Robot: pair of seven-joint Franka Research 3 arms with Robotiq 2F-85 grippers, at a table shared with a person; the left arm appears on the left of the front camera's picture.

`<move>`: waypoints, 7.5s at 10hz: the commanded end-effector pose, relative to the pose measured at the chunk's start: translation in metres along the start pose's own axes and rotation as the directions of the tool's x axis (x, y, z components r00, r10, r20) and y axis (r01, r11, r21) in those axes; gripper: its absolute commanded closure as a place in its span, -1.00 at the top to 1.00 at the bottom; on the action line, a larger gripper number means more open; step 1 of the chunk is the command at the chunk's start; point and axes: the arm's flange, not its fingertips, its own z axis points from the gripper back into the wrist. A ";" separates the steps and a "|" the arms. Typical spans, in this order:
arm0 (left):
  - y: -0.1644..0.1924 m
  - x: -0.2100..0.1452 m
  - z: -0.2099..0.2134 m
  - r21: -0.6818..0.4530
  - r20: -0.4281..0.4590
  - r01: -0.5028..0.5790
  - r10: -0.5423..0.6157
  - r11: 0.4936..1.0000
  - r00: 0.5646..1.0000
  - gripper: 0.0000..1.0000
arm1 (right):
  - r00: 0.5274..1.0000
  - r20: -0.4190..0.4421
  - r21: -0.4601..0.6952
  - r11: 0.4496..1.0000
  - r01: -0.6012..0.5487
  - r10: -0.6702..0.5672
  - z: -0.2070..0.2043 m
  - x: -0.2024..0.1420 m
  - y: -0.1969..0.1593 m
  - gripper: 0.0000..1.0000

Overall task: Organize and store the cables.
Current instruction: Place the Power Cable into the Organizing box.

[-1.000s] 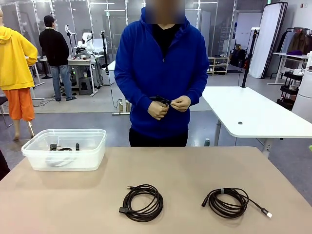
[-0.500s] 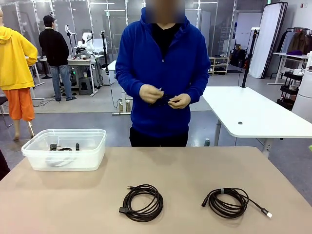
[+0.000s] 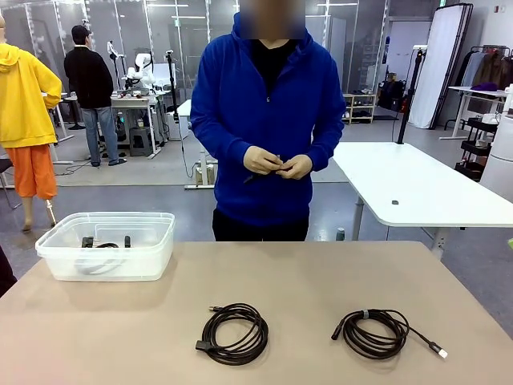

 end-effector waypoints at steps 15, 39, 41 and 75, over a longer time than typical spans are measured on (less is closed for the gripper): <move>-0.003 0.001 0.001 0.010 -0.002 0.008 -0.008 1.000 1.000 1.00 | 1.000 0.003 0.004 1.000 -0.016 0.016 0.001 -0.002 0.000 1.00; -0.003 0.001 0.001 0.010 -0.002 0.008 -0.008 1.000 1.000 1.00 | 1.000 0.003 0.004 1.000 -0.016 0.016 0.001 -0.002 0.000 1.00; -0.003 0.001 0.001 0.010 -0.002 0.008 -0.008 1.000 1.000 1.00 | 1.000 0.003 0.004 1.000 -0.016 0.016 0.001 -0.002 0.000 1.00; -0.003 0.001 0.001 0.010 -0.002 0.008 -0.008 1.000 1.000 1.00 | 1.000 0.003 0.004 1.000 -0.016 0.016 0.001 -0.002 0.000 1.00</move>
